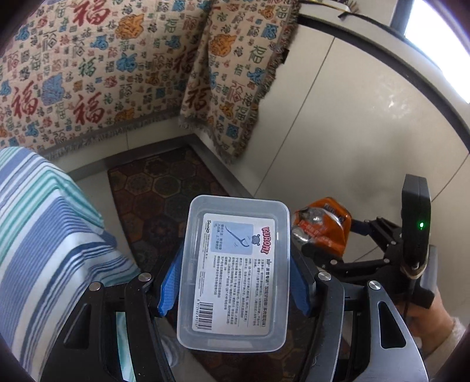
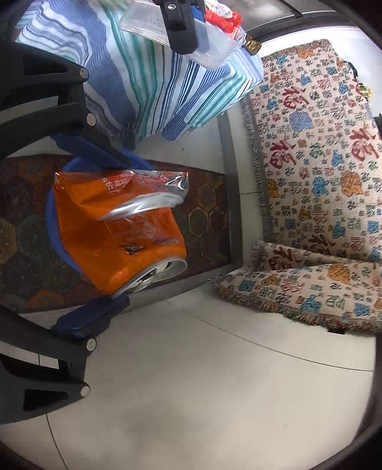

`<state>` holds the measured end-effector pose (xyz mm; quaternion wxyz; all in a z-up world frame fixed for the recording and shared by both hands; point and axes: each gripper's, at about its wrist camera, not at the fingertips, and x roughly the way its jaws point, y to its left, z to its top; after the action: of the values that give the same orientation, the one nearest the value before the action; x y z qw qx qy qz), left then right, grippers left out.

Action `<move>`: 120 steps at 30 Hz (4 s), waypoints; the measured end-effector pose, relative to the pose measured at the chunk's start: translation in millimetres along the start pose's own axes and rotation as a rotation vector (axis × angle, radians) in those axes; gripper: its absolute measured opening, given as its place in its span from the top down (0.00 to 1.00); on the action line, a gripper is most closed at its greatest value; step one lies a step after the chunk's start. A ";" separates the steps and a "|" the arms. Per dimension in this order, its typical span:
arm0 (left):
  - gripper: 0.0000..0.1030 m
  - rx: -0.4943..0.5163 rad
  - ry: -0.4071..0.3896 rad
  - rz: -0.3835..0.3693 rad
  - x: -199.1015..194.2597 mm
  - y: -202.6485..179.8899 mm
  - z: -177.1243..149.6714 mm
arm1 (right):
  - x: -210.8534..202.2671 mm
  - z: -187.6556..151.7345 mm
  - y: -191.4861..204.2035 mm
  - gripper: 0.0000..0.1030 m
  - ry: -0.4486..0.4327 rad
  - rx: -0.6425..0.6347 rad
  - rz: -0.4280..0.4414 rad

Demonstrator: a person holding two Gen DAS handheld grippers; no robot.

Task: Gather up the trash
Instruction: 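Carry the box and orange bag over the blue wastebasket and open both tools, then move both tools back over the table toward the remaining trash, then grasp the red snack wrapper with the right tool and lift it, then grasp the black mesh net with the left tool while the right tool holds the red wrapper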

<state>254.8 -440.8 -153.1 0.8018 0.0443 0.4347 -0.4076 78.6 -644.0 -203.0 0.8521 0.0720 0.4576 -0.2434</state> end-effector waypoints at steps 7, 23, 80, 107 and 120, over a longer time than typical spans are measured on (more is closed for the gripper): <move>0.38 -0.002 0.030 -0.012 48.6 -8.4 8.1 | 34.8 -9.4 -14.1 0.16 0.053 -0.013 0.019; 0.17 -0.053 0.015 -0.015 67.6 2.2 12.9 | 32.3 -11.7 -14.2 0.07 -0.013 -0.010 0.041; 0.00 -0.452 -0.047 0.701 -251.4 361.6 -197.3 | 8.3 67.3 420.2 0.37 -0.032 -0.345 0.323; 0.00 -0.455 -0.049 0.698 -252.6 358.6 -199.0 | -36.4 13.0 390.9 0.83 -0.032 -0.526 0.310; 0.00 -0.466 -0.088 0.615 -260.6 361.5 -203.6 | -36.9 3.8 392.8 0.35 -0.024 -0.476 0.362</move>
<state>295.0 46.1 -190.3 0.8931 -0.0283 0.4472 -0.0399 253.2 -290.3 -210.0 0.8798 -0.0525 0.4717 0.0257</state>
